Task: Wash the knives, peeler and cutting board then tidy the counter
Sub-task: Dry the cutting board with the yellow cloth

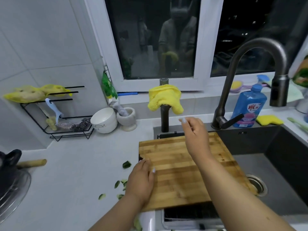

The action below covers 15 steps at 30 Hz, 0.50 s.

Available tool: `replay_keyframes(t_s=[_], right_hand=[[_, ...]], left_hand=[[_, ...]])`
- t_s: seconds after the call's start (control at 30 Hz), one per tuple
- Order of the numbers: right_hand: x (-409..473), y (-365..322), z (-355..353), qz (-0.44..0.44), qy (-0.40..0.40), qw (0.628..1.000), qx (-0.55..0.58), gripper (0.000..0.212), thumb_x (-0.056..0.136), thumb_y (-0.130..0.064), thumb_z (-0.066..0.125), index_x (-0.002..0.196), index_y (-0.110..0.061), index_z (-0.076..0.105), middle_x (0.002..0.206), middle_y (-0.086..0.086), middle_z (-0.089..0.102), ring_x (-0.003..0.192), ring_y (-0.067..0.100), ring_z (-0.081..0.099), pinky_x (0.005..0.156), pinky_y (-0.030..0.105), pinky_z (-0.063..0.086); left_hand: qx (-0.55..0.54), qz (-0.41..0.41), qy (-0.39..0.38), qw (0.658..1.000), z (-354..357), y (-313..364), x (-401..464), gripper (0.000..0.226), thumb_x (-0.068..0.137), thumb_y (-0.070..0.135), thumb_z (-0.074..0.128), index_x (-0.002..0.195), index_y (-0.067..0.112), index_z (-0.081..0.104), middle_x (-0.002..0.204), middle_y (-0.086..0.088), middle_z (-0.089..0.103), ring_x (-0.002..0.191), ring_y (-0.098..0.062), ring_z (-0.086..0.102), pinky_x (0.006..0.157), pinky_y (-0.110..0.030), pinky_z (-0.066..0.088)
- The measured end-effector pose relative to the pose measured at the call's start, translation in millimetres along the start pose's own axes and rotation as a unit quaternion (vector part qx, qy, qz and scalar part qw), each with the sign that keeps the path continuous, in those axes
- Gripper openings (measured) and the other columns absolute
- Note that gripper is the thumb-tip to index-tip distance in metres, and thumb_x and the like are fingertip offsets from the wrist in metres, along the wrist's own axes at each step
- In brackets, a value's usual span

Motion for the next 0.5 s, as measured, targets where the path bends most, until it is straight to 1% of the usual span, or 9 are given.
replay_keyframes(t_s=[0.07, 0.13, 0.17, 0.23, 0.3, 0.33, 0.4, 0.47, 0.5], right_hand=[[-30.7, 20.4, 12.5, 0.047, -0.036, 0.998, -0.002, 0.028, 0.097, -0.033, 0.048, 0.071, -0.026, 0.055, 0.076, -0.008, 0.054, 0.077, 0.005, 0.05, 0.064, 0.02, 0.036], [-57.9, 36.8, 28.8, 0.094, -0.085, 0.992, -0.005, 0.035, 0.097, -0.036, 0.048, 0.069, -0.015, 0.055, 0.069, -0.002, 0.053, 0.071, 0.011, 0.05, 0.061, 0.024, 0.036], [-72.0, 40.8, 37.9, 0.112, -0.119, 0.987, -0.006, 0.038, 0.097, -0.037, 0.047, 0.068, -0.013, 0.053, 0.067, -0.002, 0.052, 0.068, 0.012, 0.05, 0.06, 0.026, 0.037], [-89.0, 47.3, 52.0, 0.137, -0.169, 0.976, -0.014, 0.04, 0.097, -0.039, 0.046, 0.064, -0.017, 0.045, 0.062, -0.004, 0.046, 0.061, 0.012, 0.045, 0.058, 0.029, 0.034], [-102.8, 47.1, 60.5, 0.153, -0.201, 0.967, -0.024, 0.041, 0.097, -0.041, 0.045, 0.062, -0.02, 0.039, 0.06, -0.007, 0.044, 0.058, 0.01, 0.042, 0.056, 0.028, 0.032], [-108.8, 45.5, 63.9, 0.158, -0.213, 0.964, -0.022, 0.041, 0.098, -0.04, 0.044, 0.062, -0.022, 0.038, 0.06, -0.007, 0.043, 0.058, 0.01, 0.041, 0.055, 0.028, 0.031], [-119.9, 41.1, 70.4, 0.163, -0.233, 0.959, -0.005, 0.039, 0.098, -0.039, 0.044, 0.062, -0.023, 0.039, 0.06, -0.008, 0.042, 0.057, 0.01, 0.04, 0.054, 0.027, 0.029], [-133.7, 34.6, 77.6, 0.168, -0.262, 0.95, 0.017, 0.036, 0.098, -0.037, 0.044, 0.064, -0.026, 0.043, 0.062, -0.007, 0.046, 0.06, 0.011, 0.043, 0.055, 0.027, 0.03], [-142.4, 30.7, 81.0, 0.169, -0.281, 0.944, 0.027, 0.032, 0.098, -0.037, 0.044, 0.067, -0.026, 0.047, 0.066, -0.007, 0.05, 0.062, 0.012, 0.046, 0.056, 0.028, 0.032]], left_hand=[[0.009, 0.013, 0.007, 1.0, -4.1, -2.3, -14.5, 0.054, 0.1, 0.045, 0.03, 0.15, 0.022, 0.029, 0.155, 0.004, 0.027, 0.142, -0.013, 0.023, 0.116, -0.026, 0.021], [0.009, 0.022, 0.021, 0.999, -7.4, -3.7, -28.5, 0.051, 0.1, 0.042, 0.034, 0.146, 0.02, 0.035, 0.149, 0.003, 0.036, 0.136, -0.013, 0.033, 0.11, -0.023, 0.028], [0.004, 0.021, 0.029, 0.999, -10.2, -4.6, -39.6, 0.049, 0.1, 0.04, 0.036, 0.144, 0.019, 0.038, 0.144, 0.004, 0.041, 0.131, -0.013, 0.039, 0.104, -0.021, 0.031], [-0.009, 0.024, 0.036, 0.999, -13.7, -4.7, -55.0, 0.042, 0.099, 0.038, 0.039, 0.138, 0.02, 0.042, 0.133, 0.005, 0.047, 0.122, -0.013, 0.045, 0.092, -0.019, 0.035], [-0.017, 0.017, 0.045, 0.999, -18.4, -7.5, -75.3, 0.039, 0.099, 0.037, 0.039, 0.135, 0.022, 0.044, 0.13, 0.005, 0.048, 0.118, -0.012, 0.048, 0.086, -0.019, 0.036], [-0.015, 0.011, 0.051, 0.999, -20.8, -9.5, -86.4, 0.039, 0.099, 0.037, 0.039, 0.135, 0.022, 0.044, 0.132, 0.005, 0.047, 0.118, -0.011, 0.048, 0.086, -0.018, 0.035], [-0.01, -0.009, 0.069, 0.997, -25.6, -14.1, -108.4, 0.043, 0.1, 0.037, 0.039, 0.14, 0.021, 0.04, 0.138, 0.005, 0.044, 0.123, -0.011, 0.045, 0.092, -0.015, 0.033], [-0.006, -0.04, 0.091, 0.995, -28.9, -21.0, -129.9, 0.046, 0.099, 0.037, 0.04, 0.142, 0.021, 0.038, 0.141, 0.005, 0.042, 0.127, -0.011, 0.043, 0.099, -0.017, 0.032], [-0.002, -0.059, 0.102, 0.993, -30.7, -24.6, -141.4, 0.046, 0.099, 0.038, 0.04, 0.142, 0.021, 0.038, 0.142, 0.004, 0.042, 0.126, -0.011, 0.044, 0.1, -0.018, 0.033]])
Point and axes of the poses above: each hand's wrist, its own x-axis towards the middle knuckle, its own z-axis out of the palm, y = z × x, the point moved 8 cm from there along x, towards the middle knuckle
